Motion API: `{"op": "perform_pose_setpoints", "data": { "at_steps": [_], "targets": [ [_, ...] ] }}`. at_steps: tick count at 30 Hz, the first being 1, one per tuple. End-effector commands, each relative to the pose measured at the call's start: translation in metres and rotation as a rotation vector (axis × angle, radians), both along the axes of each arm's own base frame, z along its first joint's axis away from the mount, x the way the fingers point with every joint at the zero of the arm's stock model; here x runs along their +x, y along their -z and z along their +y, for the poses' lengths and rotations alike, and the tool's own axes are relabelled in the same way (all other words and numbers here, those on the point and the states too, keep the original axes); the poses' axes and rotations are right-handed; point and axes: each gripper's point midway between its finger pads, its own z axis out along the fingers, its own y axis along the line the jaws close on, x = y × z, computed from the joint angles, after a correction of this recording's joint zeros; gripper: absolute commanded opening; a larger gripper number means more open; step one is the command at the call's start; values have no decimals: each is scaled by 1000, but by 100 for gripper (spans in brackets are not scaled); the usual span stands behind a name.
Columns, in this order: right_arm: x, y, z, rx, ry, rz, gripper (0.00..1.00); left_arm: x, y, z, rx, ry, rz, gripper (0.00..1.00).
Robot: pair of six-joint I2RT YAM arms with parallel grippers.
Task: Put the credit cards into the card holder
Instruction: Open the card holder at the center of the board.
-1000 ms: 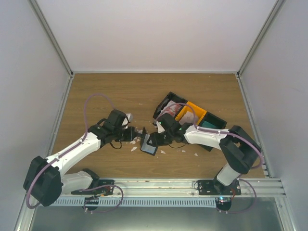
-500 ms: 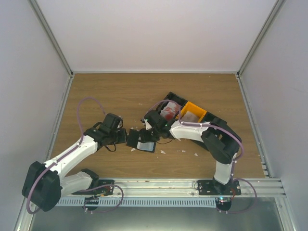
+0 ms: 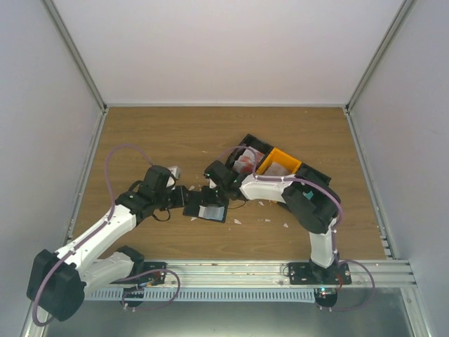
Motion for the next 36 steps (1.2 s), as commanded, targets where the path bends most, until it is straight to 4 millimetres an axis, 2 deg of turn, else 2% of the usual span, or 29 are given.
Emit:
{"op": "perform_pose_setpoints", "data": {
  "at_steps": [1,3,6,11,17,22,27,29,31,36],
  "targets": [
    [8,-34,-14,11,69,-78,28,-7,-9,-37,-182,178,-30,29],
    [9,-42,-27,-17,98,-106,32,-12,-6,-46,-223,225,-16,29],
    [5,-37,-48,-78,136,-101,41,-16,5,-54,-251,271,17,31],
    [-8,-23,-57,-101,124,-52,47,-16,36,-52,-207,248,96,31],
    [-12,-12,-52,-99,100,-7,54,-15,69,-37,-110,167,168,20],
    [-15,-4,-49,-118,82,21,57,-19,88,-21,-34,102,209,18],
    [-15,2,-53,-166,93,37,58,-21,100,-6,28,35,230,18],
    [-14,2,-53,-172,100,38,62,-23,103,-2,44,17,236,19],
    [-14,1,-48,-156,95,47,65,-25,106,-1,49,14,240,19],
    [-14,-3,-24,-53,66,92,66,-29,113,-1,56,20,259,17]
  ]
}}
